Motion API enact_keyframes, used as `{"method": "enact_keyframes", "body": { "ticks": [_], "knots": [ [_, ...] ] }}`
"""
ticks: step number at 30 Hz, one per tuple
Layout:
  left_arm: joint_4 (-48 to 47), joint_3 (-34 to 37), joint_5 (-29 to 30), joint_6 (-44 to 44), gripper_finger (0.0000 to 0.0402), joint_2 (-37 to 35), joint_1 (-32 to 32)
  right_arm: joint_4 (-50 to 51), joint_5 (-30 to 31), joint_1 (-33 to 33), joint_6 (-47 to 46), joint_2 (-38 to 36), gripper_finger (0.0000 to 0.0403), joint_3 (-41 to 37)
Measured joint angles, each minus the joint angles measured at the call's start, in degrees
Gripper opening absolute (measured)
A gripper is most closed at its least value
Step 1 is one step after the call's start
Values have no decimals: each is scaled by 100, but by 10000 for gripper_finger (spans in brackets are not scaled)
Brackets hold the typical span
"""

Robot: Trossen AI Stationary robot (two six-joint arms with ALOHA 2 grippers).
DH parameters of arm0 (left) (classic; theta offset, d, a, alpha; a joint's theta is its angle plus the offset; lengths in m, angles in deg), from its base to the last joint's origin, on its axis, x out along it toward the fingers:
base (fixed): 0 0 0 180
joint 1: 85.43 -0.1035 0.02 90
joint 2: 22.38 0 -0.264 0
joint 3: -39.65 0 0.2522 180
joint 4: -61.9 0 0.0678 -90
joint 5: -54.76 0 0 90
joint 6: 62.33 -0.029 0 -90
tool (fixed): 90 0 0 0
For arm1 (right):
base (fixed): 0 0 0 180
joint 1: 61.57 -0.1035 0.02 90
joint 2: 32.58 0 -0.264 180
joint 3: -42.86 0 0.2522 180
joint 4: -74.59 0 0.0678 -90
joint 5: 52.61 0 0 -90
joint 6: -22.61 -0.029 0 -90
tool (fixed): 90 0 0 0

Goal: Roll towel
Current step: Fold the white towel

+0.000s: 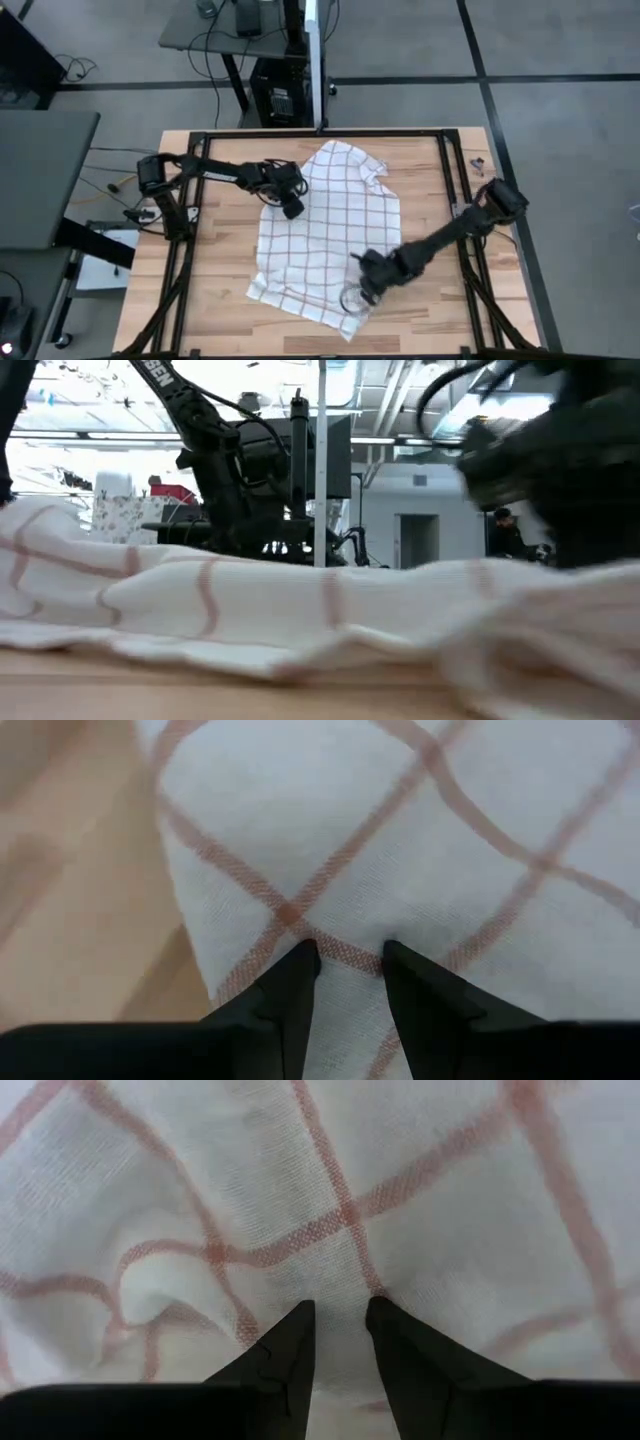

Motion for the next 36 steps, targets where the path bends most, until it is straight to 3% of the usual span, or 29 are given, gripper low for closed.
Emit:
{"method": "enact_keyframes", "body": {
  "ticks": [6,11,19,22,26,31,34,36],
  "knots": [
    [-243,21,106,214,109,-652,-80,301,-112,-450,-431,-336,98,-30],
    [-50,2,25,359,109,-1575,-46,749,33,-109,220,-1330,98,-26],
    [-372,-1,7,662,109,-2318,57,1311,801,1736,2840,-2849,98,-20],
    [-571,-1,69,915,109,-2152,20,1157,857,2756,3947,-2973,98,-17],
    [-370,-3,-51,1059,109,-1743,-231,665,823,3816,4678,-2795,98,-15],
    [362,-7,-1228,822,121,-1247,-907,325,255,4535,5140,-2242,98,-15],
    [796,-11,-2160,541,144,-841,-1404,283,66,4728,5128,-1882,98,-15],
    [995,-14,-2437,299,165,-513,-1596,272,63,4792,4992,-1677,98,-15]
  ]
}}
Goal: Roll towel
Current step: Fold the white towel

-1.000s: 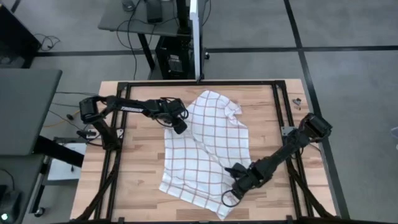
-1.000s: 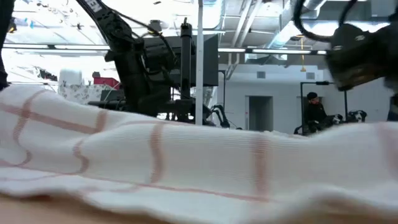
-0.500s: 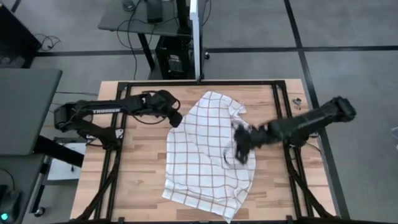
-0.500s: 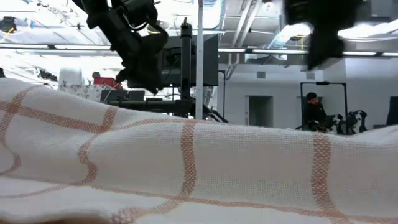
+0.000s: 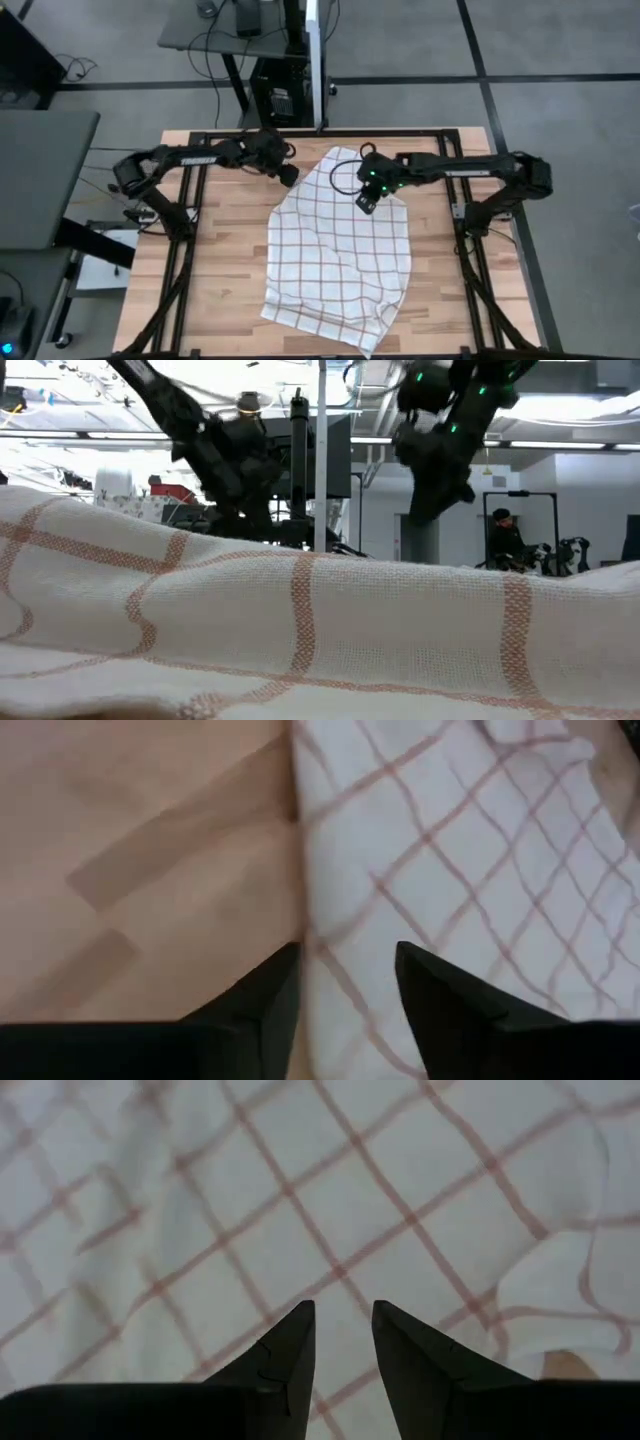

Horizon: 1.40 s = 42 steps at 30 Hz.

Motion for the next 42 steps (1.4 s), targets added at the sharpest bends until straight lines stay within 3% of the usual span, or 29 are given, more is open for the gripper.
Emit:
{"method": "enact_keyframes", "body": {
  "ticks": [5,10,16,20,24,26,30,35,39,42],
  "knots": [
    [168,-248,-97,-584,212,783,-99,-191,-2,-71,-332,427,98,0],
    [145,-654,-85,-614,229,1293,136,-307,-7,-274,-483,778,98,4],
    [352,-1134,-975,-450,217,1727,440,-596,-9,-441,-446,1105,98,-133],
    [286,-1327,-1024,-486,165,1803,618,-547,-9,-496,-444,1247,98,-175],
    [165,-1408,-988,-292,51,1640,625,-432,-2,-633,-402,1172,98,-177],
    [190,-1517,-975,-229,15,1393,715,-367,9,-698,-402,998,98,-177],
    [-61,-1851,-516,-388,4,849,1214,-23,350,-846,-404,449,98,-177],
    [-127,-2083,111,-522,0,741,2134,537,737,-904,-395,-457,98,-177],
    [-101,-2081,1072,-652,0,1071,2729,990,844,-896,-262,-1121,98,-177],
    [616,-2076,1219,-551,0,1611,3076,1141,841,-885,-233,-1449,98,-177]
  ]
}}
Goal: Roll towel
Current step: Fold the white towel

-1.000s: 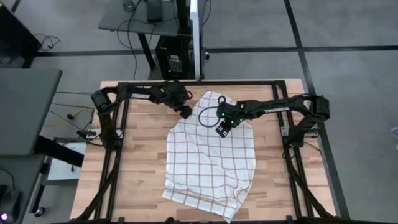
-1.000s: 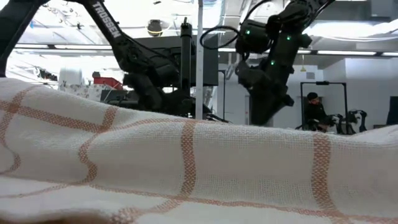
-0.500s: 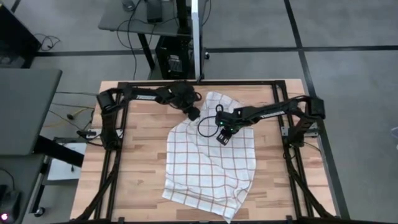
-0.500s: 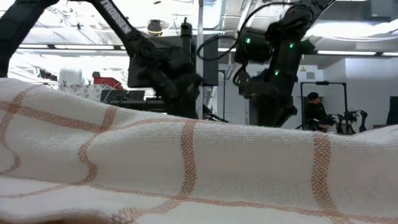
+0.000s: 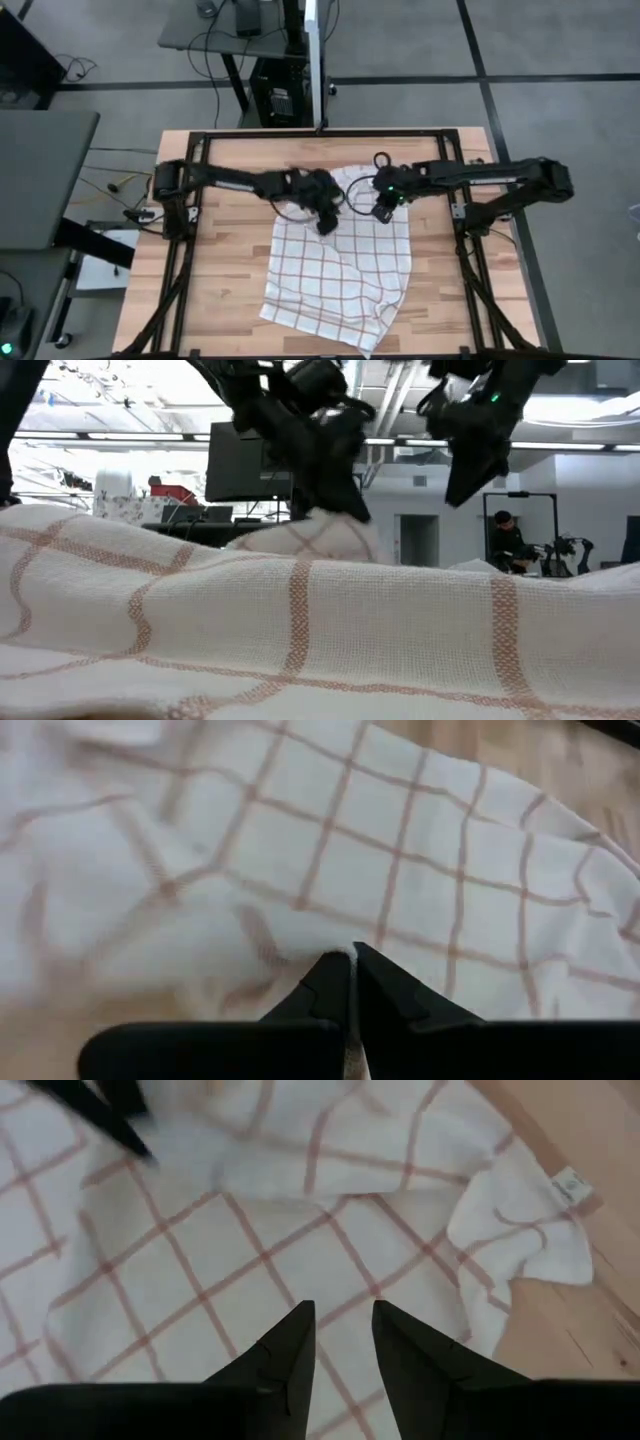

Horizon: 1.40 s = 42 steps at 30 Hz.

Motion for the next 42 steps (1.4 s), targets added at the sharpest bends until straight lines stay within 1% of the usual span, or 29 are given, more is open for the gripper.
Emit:
{"method": "enact_keyframes", "body": {
  "ticks": [2,4,6,7,9,11,13,14,16,18,19,21,23,26,28,31,35,38,42],
  "knots": [
    [477,-36,-80,108,6,416,199,18,0,15,1,-114,98,0],
    [451,-216,-417,271,22,862,312,38,2,20,-5,-159,98,0],
    [14,-453,-875,269,48,1189,309,83,-14,13,-3,-158,98,0],
    [-223,-663,-1121,220,63,1240,264,145,-31,12,-3,-143,98,0],
    [-911,-996,-1555,125,93,1216,170,180,-48,9,-1,-133,98,0],
    [-1703,-1404,-1737,46,119,1171,55,181,-48,27,-3,-138,98,0],
    [-2621,-1791,-1756,-195,138,1024,-75,186,-46,88,-3,-146,98,0],
    [-2901,-1982,-1694,-373,145,902,-157,182,-46,110,-5,-146,98,0],
    [-3385,-2230,-1274,-697,154,605,-314,187,-47,165,-21,-143,98,0],
    [-3773,-2264,-730,-884,156,269,-488,156,-46,210,-30,-135,98,1],
    [-3843,-2250,-593,-963,156,139,-608,145,-46,230,-62,-135,98,0],
    [-3862,-2111,-620,-944,154,-100,-929,79,-46,263,-159,-135,98,0],
    [-3833,-1951,-799,-904,153,-268,-1323,75,-31,304,-261,-135,98,0],
    [-3482,-1601,-1259,-922,152,-322,-1855,0,63,326,-375,-135,98,-31],
    [-3321,-1383,-1338,-930,152,-298,-2045,-135,83,328,-388,-135,98,-145],
    [-2886,-1026,-1376,-1249,151,-219,-2131,-332,83,326,-450,-133,98,-387],
    [-2204,-639,-1448,-1650,152,-9,-2121,-559,78,311,-794,-132,98,-732],
    [-1858,-548,-1798,-1746,160,196,-2079,-582,-7,309,-1002,-129,98,-850],
    [-1842,-547,-2390,-1735,182,580,-2081,-630,-66,306,-1175,-133,98,-850]
  ]
}}
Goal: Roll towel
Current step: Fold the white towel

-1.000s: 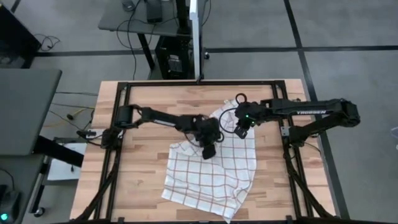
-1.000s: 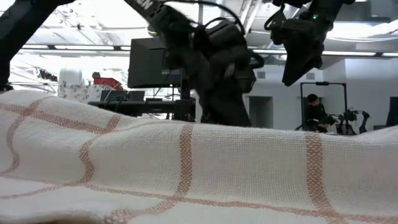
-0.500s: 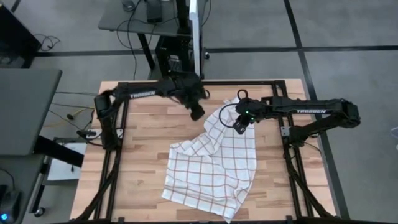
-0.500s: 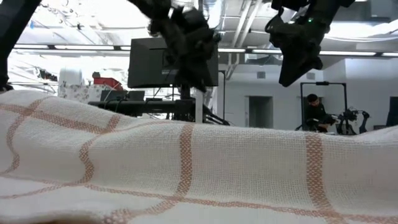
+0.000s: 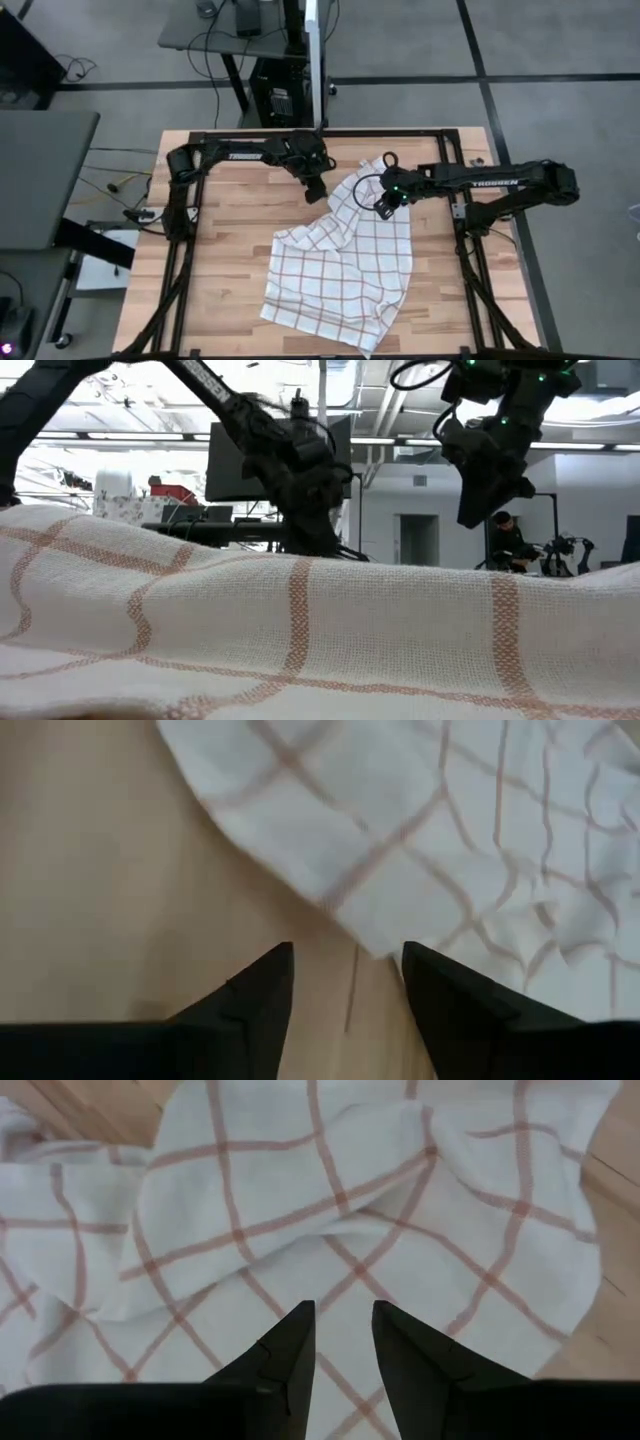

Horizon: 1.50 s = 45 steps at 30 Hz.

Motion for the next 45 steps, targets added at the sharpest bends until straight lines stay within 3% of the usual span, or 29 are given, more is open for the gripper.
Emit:
{"method": "enact_keyframes", "body": {
  "ticks": [5,12,18,22,25,28,31,32,36,41,45],
  "knots": [
    [233,-2,-416,166,204,417,81,-72,0,2,-9,0,98,0],
    [1293,-7,-641,755,210,524,126,-60,-4,-2,-4,-2,98,2],
    [1630,-9,-710,524,210,544,404,-42,-7,-4,56,-2,98,4],
    [2363,-9,-576,654,210,685,596,-58,-10,-4,122,-2,98,4],
    [2533,-100,-453,709,194,807,710,-57,-13,-3,121,-2,98,4],
    [2441,-119,-450,822,135,827,764,-25,-13,-44,151,-2,98,4],
    [2031,-129,-546,834,36,645,712,-40,-13,-139,395,-2,98,4],
    [1761,-156,-646,839,19,533,657,-50,-13,-170,473,-2,98,4],
    [162,-626,-516,526,5,-174,475,-259,-17,-227,750,7,98,4],
    [-1531,-1585,275,28,1,-941,362,-847,7,-195,990,388,98,-130],
    [-2419,-2249,1085,9,0,-1056,190,-1549,4,-188,729,905,98,-545]
  ]
}}
